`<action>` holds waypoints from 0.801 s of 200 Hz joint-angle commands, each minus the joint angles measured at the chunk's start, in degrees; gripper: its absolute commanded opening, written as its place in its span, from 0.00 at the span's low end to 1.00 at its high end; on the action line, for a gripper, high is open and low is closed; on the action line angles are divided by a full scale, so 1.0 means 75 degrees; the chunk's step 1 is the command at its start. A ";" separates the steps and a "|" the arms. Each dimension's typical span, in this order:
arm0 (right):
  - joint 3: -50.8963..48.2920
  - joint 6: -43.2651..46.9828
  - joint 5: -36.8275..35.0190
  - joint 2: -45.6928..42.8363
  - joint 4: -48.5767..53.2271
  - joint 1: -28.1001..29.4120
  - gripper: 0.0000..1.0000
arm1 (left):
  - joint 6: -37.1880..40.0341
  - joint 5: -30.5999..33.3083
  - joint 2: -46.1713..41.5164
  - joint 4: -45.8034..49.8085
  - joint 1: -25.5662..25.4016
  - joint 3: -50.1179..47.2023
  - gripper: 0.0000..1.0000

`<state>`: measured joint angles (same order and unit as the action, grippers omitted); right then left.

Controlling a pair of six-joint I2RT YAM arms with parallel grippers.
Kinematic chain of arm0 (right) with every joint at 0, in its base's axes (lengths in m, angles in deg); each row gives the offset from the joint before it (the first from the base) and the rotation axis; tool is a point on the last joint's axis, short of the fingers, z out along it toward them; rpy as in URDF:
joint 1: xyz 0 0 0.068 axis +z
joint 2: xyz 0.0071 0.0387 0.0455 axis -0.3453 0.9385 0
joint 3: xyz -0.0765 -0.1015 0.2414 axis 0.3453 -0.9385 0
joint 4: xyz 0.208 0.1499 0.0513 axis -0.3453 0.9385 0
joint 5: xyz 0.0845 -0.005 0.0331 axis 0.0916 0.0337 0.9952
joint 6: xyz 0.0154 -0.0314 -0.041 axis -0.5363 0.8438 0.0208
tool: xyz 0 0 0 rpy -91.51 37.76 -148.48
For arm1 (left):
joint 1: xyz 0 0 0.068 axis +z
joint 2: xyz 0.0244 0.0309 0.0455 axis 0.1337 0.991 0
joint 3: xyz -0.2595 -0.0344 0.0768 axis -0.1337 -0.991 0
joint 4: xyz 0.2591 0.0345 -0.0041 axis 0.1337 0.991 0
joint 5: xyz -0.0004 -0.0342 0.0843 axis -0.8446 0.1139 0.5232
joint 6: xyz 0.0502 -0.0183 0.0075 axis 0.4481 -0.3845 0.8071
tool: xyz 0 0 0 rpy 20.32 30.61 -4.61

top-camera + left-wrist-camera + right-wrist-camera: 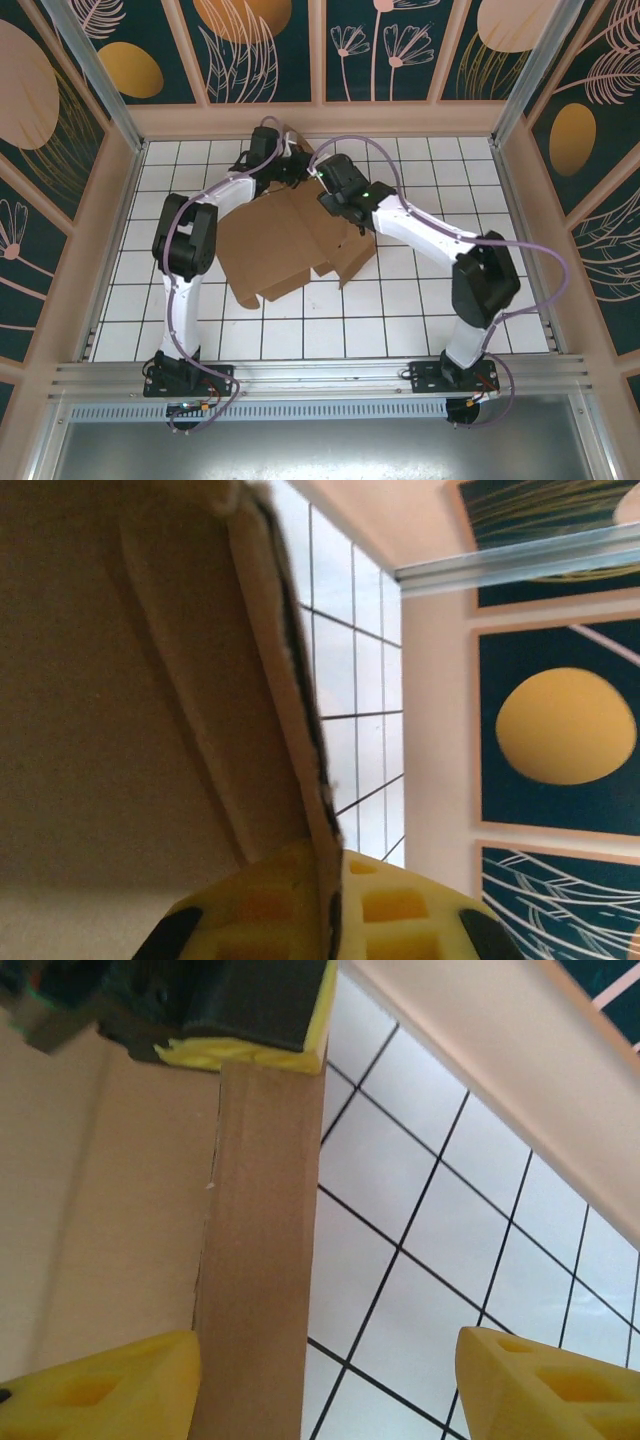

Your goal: Fold the paper box

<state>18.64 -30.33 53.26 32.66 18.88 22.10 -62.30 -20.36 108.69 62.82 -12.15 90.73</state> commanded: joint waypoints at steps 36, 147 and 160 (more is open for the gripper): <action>-0.0152 -0.1395 0.2238 -0.1000 -0.0076 0.0370 0.42 | -0.1808 0.1012 -0.0971 -0.4000 0.0326 -0.1974 0.00; -0.2103 -0.2565 0.1648 -0.0437 -0.1524 0.1006 0.20 | -0.1827 0.3366 -0.2420 -0.4799 0.0326 -0.4648 0.00; -0.2356 -0.2740 0.1840 -0.1020 -0.1823 0.0685 0.20 | -0.1863 0.3699 -0.2645 -0.4797 0.0326 -0.4909 0.00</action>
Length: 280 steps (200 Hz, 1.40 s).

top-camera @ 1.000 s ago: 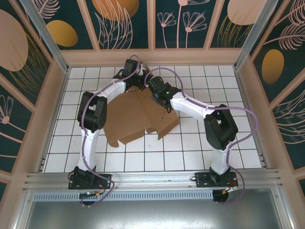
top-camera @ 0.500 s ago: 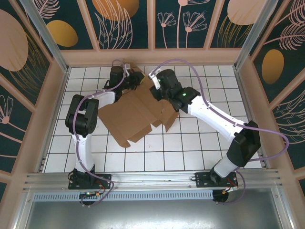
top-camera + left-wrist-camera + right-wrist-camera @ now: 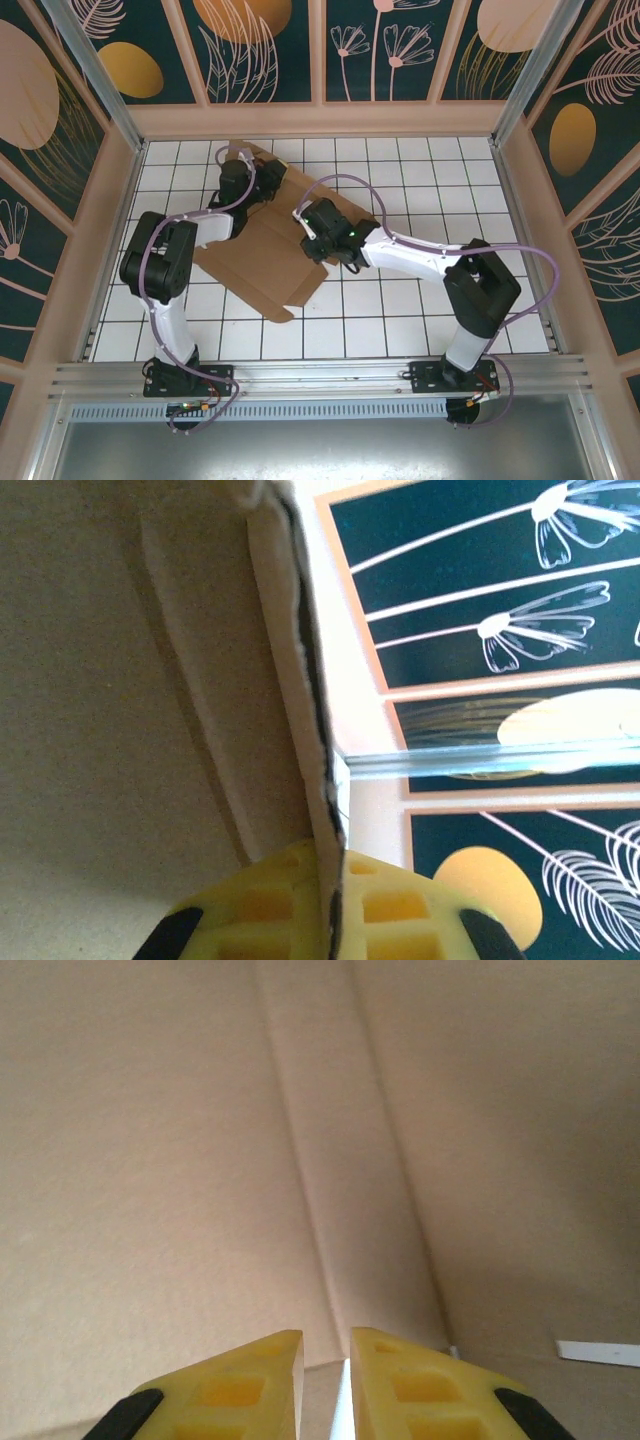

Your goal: Fold the paper box

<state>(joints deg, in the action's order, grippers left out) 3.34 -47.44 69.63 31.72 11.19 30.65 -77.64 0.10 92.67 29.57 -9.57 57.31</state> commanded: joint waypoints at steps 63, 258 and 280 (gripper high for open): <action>-0.0826 -0.1736 0.1793 -0.2523 -0.1284 -0.2123 0.35 | -0.0467 0.1968 -0.0911 -0.1402 -0.0171 -0.1537 0.00; -0.0015 -0.0808 -0.0183 0.2292 0.0939 0.0325 0.04 | -0.0344 0.1808 -0.1845 -0.1605 -0.0161 -0.2215 0.00; 0.0008 -0.0702 -0.0533 0.2311 0.1124 0.0035 0.04 | -0.0153 0.2082 -0.1977 -0.1291 -0.0162 -0.2256 0.00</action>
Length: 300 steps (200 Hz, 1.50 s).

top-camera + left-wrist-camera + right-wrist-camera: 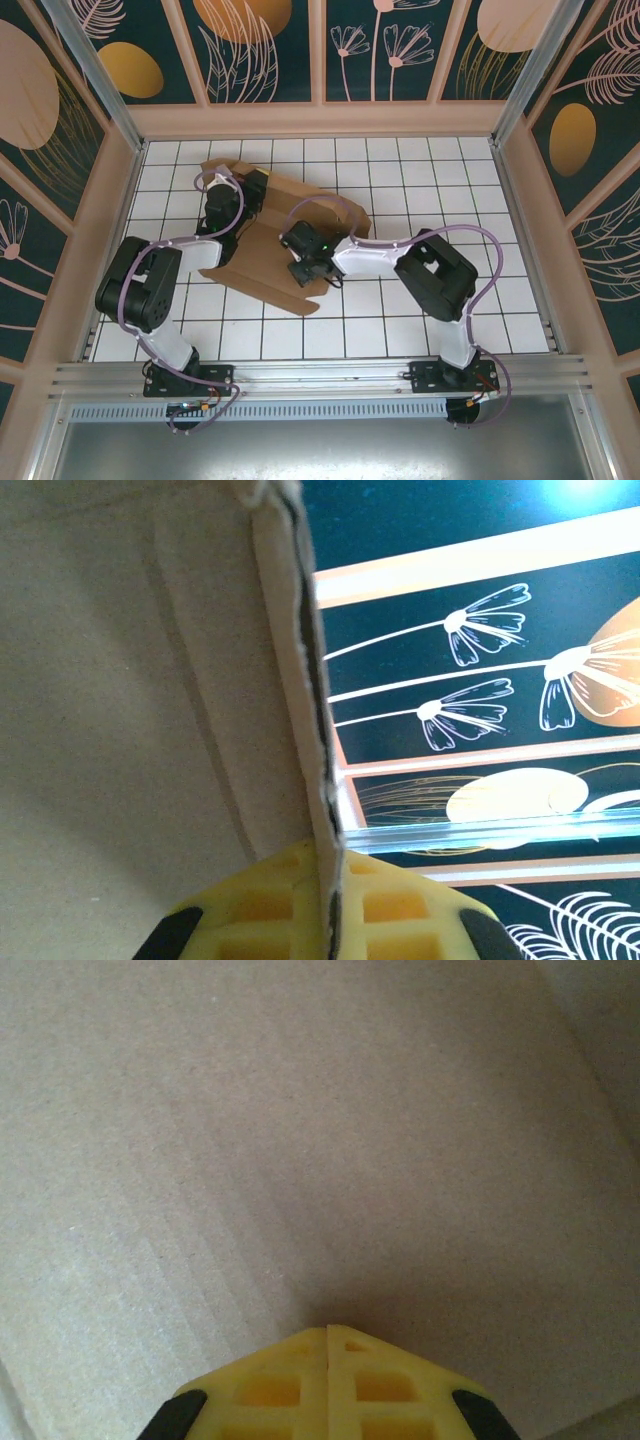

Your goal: Fold the paper box

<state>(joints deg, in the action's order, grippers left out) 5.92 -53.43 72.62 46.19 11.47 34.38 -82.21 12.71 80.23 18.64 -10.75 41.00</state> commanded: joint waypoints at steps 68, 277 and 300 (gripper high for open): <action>0.0122 0.0479 -0.1862 0.0571 0.1344 -0.1428 0.04 | 0.0550 0.0806 -0.0464 0.0569 -0.0003 -0.0183 0.00; -0.1485 0.1158 -0.0479 -0.3322 -0.0881 -0.2152 0.45 | 0.1627 0.1049 -0.0312 0.1574 -0.0578 0.0159 0.00; -0.1525 0.0312 0.0516 -0.3949 -0.1088 -0.2592 0.45 | 0.1649 0.0928 -0.0332 0.1463 -0.0585 0.0064 0.00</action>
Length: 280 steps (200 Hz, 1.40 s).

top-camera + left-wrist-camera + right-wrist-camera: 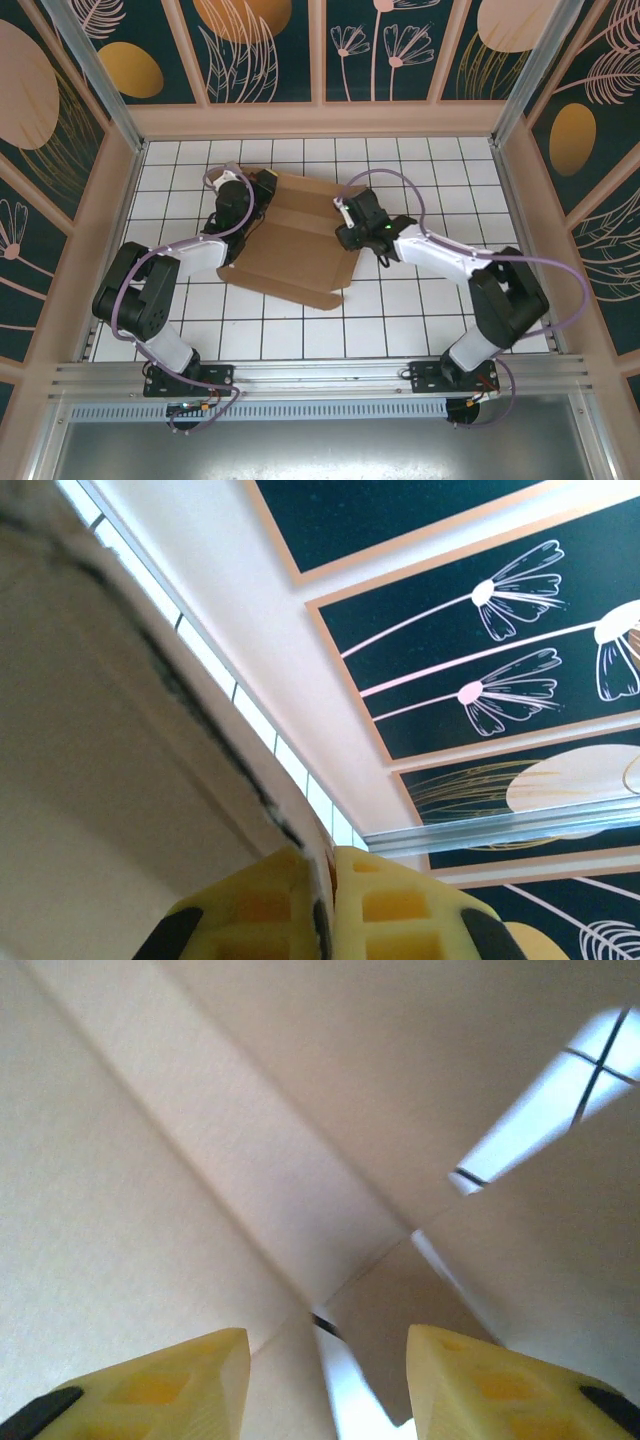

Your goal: Fold the paper box

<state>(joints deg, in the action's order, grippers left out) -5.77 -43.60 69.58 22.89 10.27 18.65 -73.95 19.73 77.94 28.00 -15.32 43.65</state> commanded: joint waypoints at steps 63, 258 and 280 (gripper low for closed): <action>0.0114 -0.1875 0.2583 -0.1224 -0.1013 -0.0961 0.47 | 0.0624 -0.0075 -0.0224 -0.0094 0.0032 -0.0487 0.00; 0.1225 -0.4045 0.1858 -0.0480 -0.0453 -0.0796 0.55 | -0.0294 0.0874 0.0402 -0.2987 0.0044 -0.1324 0.00; 0.1212 -0.4099 0.1891 -0.0398 -0.0559 -0.0774 0.55 | 0.0041 0.0490 0.0347 -0.2241 0.0044 -0.1235 0.00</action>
<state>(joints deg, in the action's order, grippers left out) 2.27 -71.84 83.97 19.05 7.78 12.88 -76.79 27.36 80.67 5.90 -14.93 32.87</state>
